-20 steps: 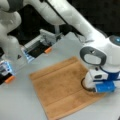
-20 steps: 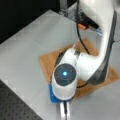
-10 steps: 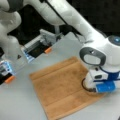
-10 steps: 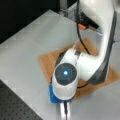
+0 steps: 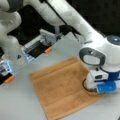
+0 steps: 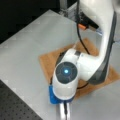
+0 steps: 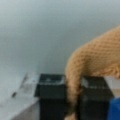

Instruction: Folding a towel twice

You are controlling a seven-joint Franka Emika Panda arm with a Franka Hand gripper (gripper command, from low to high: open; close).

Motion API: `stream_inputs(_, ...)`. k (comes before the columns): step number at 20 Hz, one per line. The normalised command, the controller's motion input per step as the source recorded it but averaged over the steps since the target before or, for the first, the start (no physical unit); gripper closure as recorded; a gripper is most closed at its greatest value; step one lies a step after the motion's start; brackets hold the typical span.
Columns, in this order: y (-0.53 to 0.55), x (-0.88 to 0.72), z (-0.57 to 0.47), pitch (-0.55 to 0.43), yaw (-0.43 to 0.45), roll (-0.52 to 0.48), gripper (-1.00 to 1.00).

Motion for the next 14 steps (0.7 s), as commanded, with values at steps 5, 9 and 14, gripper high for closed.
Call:
stream_inputs(5,-0.16,-0.27,0.18,-0.031,-0.136,-0.033,1.00)
stream_inputs(9,-0.23,-0.32,0.32,0.019,-0.169,-0.028,1.00)
stream_inputs(14,-0.29,-0.35,0.24,-0.020,-0.189,0.063,1.00)
